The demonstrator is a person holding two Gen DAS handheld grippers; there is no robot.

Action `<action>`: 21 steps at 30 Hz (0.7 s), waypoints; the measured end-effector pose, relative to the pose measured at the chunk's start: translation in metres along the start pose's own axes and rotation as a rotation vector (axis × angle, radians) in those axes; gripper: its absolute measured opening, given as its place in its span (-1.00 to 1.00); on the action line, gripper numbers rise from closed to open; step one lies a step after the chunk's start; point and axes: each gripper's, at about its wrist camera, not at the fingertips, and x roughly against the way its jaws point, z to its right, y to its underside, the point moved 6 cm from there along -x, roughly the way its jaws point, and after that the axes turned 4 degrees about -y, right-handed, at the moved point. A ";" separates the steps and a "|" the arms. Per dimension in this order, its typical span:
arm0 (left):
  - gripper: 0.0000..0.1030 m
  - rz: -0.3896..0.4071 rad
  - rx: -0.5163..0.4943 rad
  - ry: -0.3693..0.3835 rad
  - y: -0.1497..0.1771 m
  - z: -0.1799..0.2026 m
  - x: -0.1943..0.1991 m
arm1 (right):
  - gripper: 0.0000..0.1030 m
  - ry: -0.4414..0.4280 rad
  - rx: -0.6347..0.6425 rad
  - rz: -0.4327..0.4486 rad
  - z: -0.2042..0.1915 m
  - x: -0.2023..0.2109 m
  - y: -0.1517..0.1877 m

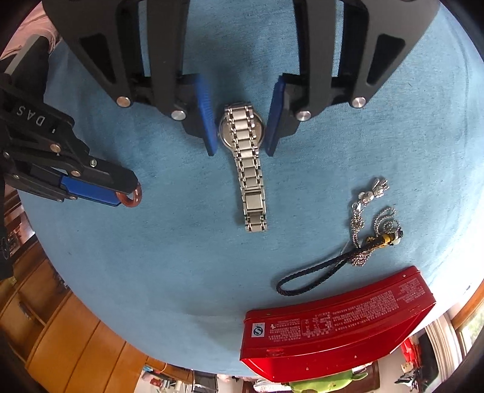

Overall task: Organize jewelry
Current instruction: 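Grasp the red-brown ring with the right gripper while the left grasps the silver watch, then carry the watch and ring into the red tray and open both grippers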

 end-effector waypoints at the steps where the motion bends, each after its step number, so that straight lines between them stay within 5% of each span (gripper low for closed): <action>1: -0.40 0.002 0.002 0.004 0.002 -0.001 0.002 | -0.44 -0.002 0.000 -0.001 -0.001 0.000 0.000; 10: -0.40 0.047 0.045 0.080 0.007 -0.032 0.032 | -0.44 -0.013 0.009 0.009 -0.011 0.003 -0.007; 21: -0.40 0.130 0.076 0.083 0.008 -0.051 0.073 | -0.44 -0.023 0.043 0.014 -0.033 -0.001 -0.022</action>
